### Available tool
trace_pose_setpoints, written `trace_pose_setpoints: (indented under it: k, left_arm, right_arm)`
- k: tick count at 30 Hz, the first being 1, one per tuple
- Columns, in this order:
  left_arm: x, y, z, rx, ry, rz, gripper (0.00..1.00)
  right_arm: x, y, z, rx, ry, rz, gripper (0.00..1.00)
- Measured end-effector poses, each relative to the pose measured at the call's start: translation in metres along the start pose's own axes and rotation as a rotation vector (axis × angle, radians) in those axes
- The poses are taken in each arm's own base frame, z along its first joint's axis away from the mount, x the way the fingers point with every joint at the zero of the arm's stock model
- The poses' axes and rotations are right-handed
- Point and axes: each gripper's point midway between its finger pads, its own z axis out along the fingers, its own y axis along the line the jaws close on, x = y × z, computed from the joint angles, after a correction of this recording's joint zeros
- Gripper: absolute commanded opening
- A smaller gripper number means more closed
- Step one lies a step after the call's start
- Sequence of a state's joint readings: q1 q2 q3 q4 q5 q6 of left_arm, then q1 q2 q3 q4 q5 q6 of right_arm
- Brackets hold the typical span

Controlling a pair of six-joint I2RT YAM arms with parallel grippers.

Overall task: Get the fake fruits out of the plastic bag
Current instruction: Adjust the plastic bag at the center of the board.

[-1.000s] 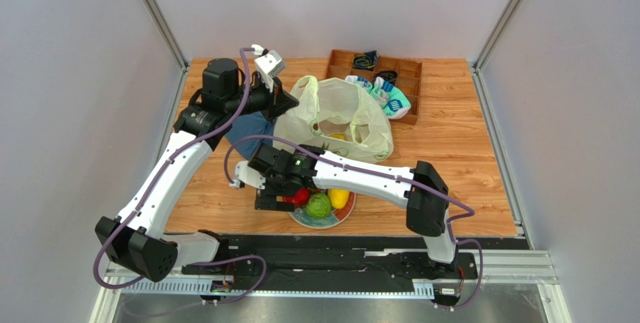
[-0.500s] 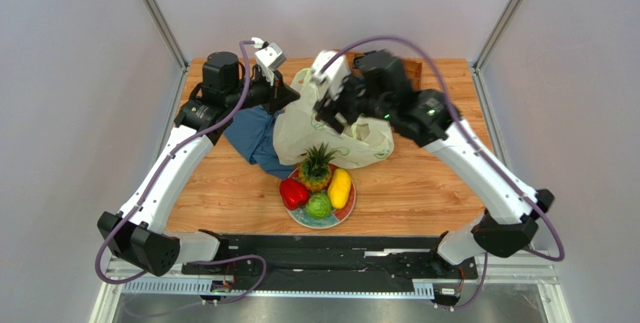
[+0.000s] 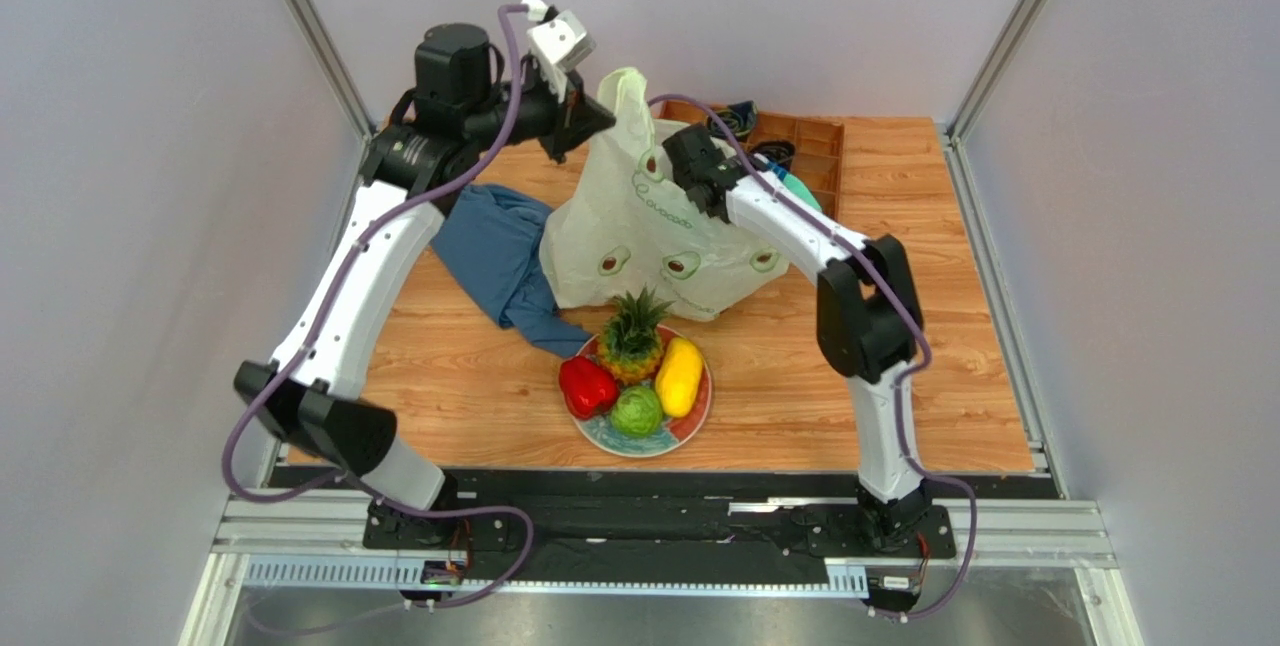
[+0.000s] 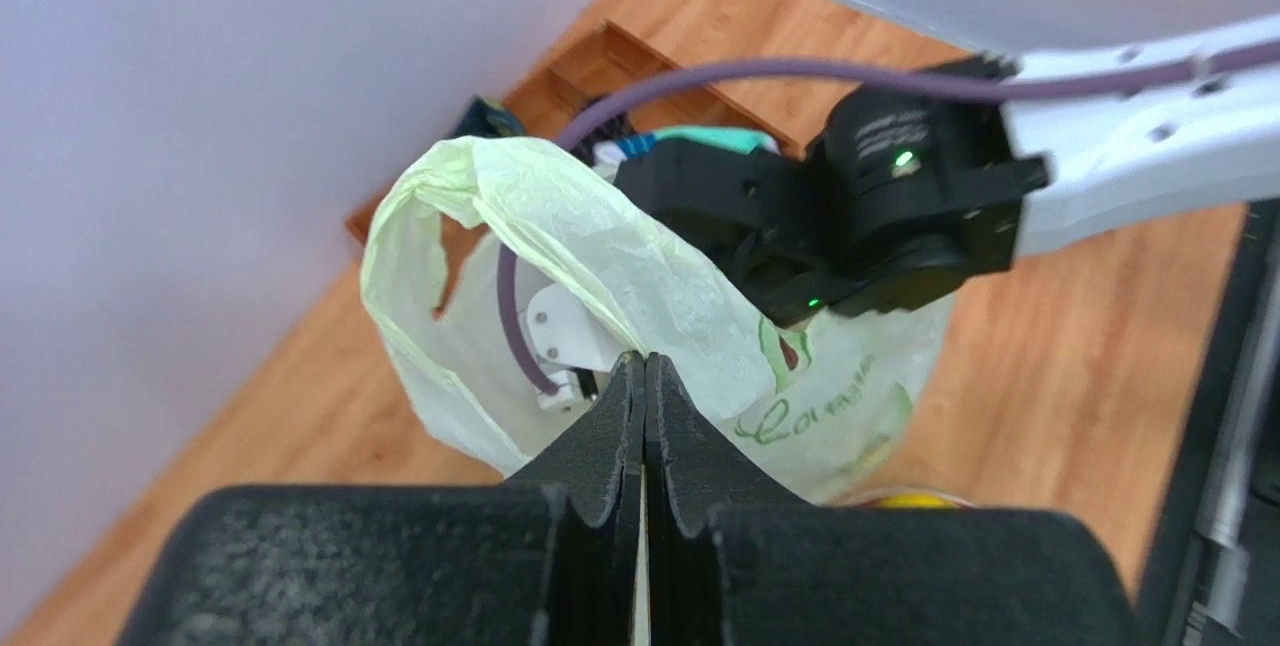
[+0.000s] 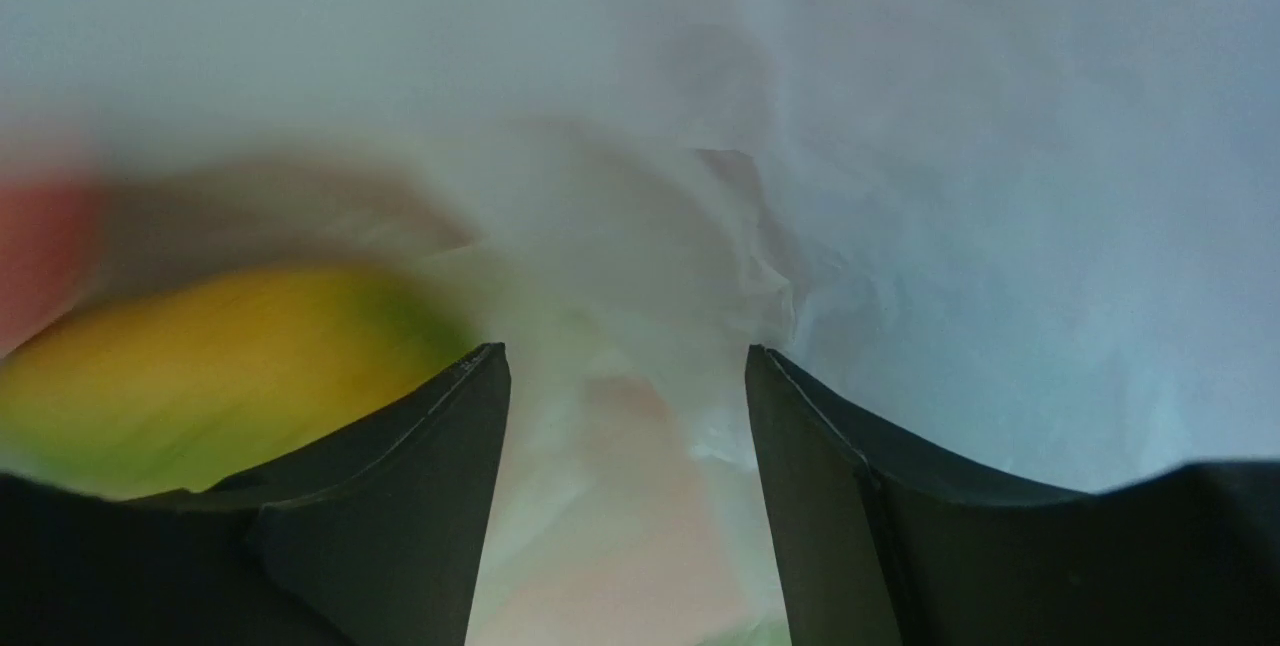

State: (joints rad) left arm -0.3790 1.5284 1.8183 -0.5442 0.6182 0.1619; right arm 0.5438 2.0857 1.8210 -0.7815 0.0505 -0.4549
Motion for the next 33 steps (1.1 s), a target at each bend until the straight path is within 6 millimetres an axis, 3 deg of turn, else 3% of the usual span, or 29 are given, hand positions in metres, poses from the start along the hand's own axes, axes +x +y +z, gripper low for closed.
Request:
trace_pose_setpoints:
  k: [2,4,7,9,10,12,13,15,16,18,21,23,27,31,33]
  left_arm:
    - [-0.013,0.015,0.017,0.001,-0.009,0.023,0.00]
    - [-0.030,0.033,0.037,-0.002,-0.036,0.050,0.00]
    - [-0.053,0.054,0.059,-0.009,-0.090,0.088,0.00]
    - [-0.054,0.054,0.062,0.003,-0.093,0.090,0.00]
    - [-0.053,0.051,0.060,0.013,-0.089,0.088,0.00]
    - [-0.044,0.044,0.055,0.026,-0.075,0.081,0.00]
    - [-0.030,0.036,0.049,0.038,-0.045,0.064,0.00]
    - [0.013,0.011,0.030,0.073,0.035,0.023,0.00]
    - [0.033,0.000,0.022,0.087,0.068,0.007,0.00]
    - [0.072,-0.022,0.004,0.113,0.139,-0.028,0.00]
    - [0.124,-0.047,-0.015,0.145,0.233,-0.063,0.00]
    - [0.141,-0.054,-0.021,0.153,0.268,-0.077,0.00]
    - [0.146,-0.054,-0.023,0.143,0.285,-0.079,0.00]
    - [0.145,-0.053,-0.025,0.132,0.288,-0.076,0.00]
    - [0.145,-0.052,-0.026,0.125,0.288,-0.073,0.00]
  right_arm:
    - [-0.001,-0.047,0.024,0.101,0.019,0.059,0.68]
    - [0.001,-0.108,0.021,0.235,-0.006,0.121,0.68]
    - [0.011,-0.199,-0.034,0.450,-0.071,0.229,0.69]
    - [0.027,-0.237,-0.086,0.566,-0.102,0.290,0.69]
    - [0.034,-0.246,-0.118,0.616,-0.123,0.310,0.69]
    - [0.045,-0.239,-0.170,0.662,-0.157,0.327,0.68]
    - [0.047,-0.228,-0.192,0.664,-0.190,0.325,0.68]
    - [0.049,-0.185,-0.230,0.616,-0.251,0.296,0.68]
    - [0.049,-0.165,-0.237,0.578,-0.282,0.275,0.69]
    - [0.056,-0.113,-0.236,0.465,-0.310,0.216,0.69]
    - [0.079,-0.036,-0.209,0.238,-0.264,0.129,0.68]
    - [0.089,-0.008,-0.196,0.126,-0.222,0.108,0.68]
    - [0.075,-0.001,-0.198,0.063,-0.260,0.107,0.65]
    - [0.018,-0.025,-0.222,0.099,-0.420,0.084,0.61]
    - [-0.008,-0.036,-0.224,0.110,-0.489,0.069,0.60]
